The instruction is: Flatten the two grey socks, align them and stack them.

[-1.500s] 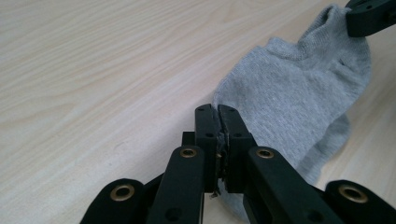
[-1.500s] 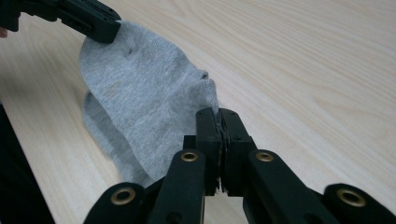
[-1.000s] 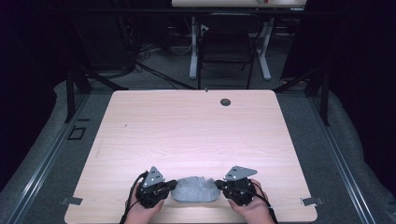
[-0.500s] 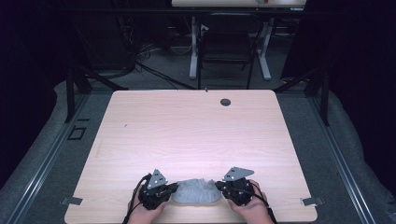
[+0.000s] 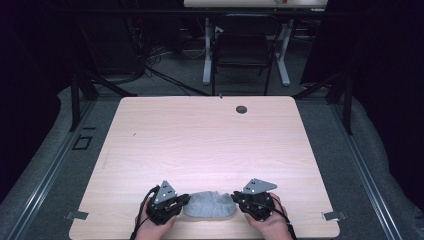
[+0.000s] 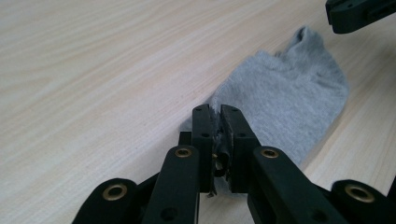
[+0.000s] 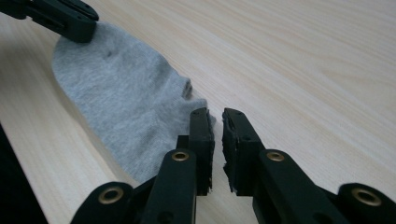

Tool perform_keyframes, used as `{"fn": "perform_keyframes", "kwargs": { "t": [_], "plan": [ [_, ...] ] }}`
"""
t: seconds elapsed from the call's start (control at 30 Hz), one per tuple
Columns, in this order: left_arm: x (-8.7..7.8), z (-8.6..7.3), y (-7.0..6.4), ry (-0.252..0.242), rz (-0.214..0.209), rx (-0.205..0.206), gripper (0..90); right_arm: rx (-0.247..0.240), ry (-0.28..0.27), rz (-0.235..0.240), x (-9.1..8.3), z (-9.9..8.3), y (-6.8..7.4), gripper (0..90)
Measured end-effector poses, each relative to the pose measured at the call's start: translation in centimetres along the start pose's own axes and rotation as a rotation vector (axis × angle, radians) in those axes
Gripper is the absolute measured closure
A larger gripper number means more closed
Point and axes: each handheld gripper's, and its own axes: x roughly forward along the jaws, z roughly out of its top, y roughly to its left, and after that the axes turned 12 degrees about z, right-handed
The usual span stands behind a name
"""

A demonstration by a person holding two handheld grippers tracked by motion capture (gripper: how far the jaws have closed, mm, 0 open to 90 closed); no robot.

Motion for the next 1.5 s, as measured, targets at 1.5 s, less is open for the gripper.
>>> {"fn": "perform_keyframes", "kwargs": {
  "t": [1.5],
  "plan": [
    [3.3,-0.5,0.4,0.076,-0.001,0.006,88.3,-0.014,0.123,0.037,4.2,0.2,-0.9,87.2]
  ]
}}
